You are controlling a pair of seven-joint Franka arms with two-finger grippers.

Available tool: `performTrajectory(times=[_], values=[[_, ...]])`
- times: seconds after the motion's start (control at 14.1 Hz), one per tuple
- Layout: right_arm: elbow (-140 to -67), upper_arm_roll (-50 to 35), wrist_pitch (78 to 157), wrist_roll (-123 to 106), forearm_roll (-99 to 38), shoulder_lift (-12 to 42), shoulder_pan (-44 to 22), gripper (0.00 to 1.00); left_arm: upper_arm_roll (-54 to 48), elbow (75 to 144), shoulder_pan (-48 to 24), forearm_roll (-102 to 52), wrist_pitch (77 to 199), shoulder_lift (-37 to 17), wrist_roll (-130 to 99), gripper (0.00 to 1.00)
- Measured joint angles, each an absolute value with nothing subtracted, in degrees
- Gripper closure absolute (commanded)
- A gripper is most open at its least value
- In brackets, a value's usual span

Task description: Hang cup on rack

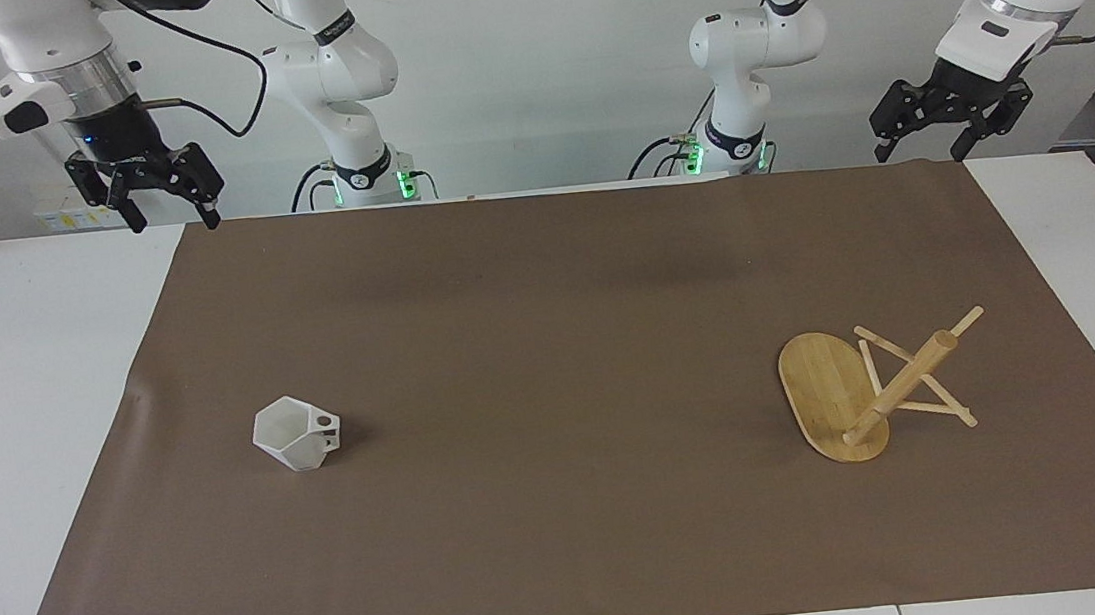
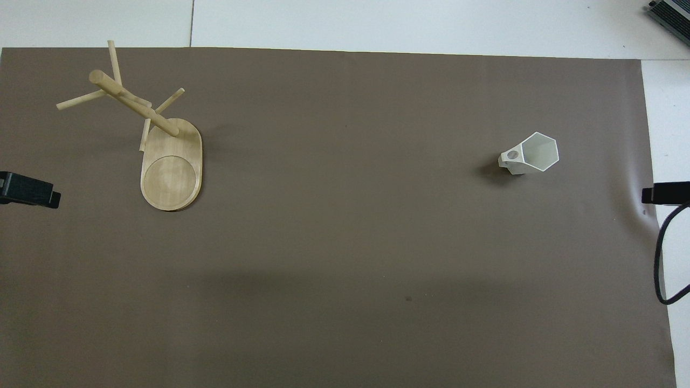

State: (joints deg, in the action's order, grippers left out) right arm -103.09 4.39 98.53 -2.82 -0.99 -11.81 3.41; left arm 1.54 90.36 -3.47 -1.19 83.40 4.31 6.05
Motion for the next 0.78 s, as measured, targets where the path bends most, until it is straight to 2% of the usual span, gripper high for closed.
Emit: performTrajectory(times=[0.5, 0.78], values=[[-103.08, 4.12, 101.37, -3.05, -0.99, -11.82, 3.38, 0.00, 1.54, 90.36, -3.47, -1.19, 83.40, 4.31, 6.05, 0.00], [-103.08, 4.65, 102.09, -11.34, -0.99, -11.81, 3.42, 0.00, 1.54, 90.36, -3.47, -1.19, 83.40, 4.31, 6.05, 0.00]])
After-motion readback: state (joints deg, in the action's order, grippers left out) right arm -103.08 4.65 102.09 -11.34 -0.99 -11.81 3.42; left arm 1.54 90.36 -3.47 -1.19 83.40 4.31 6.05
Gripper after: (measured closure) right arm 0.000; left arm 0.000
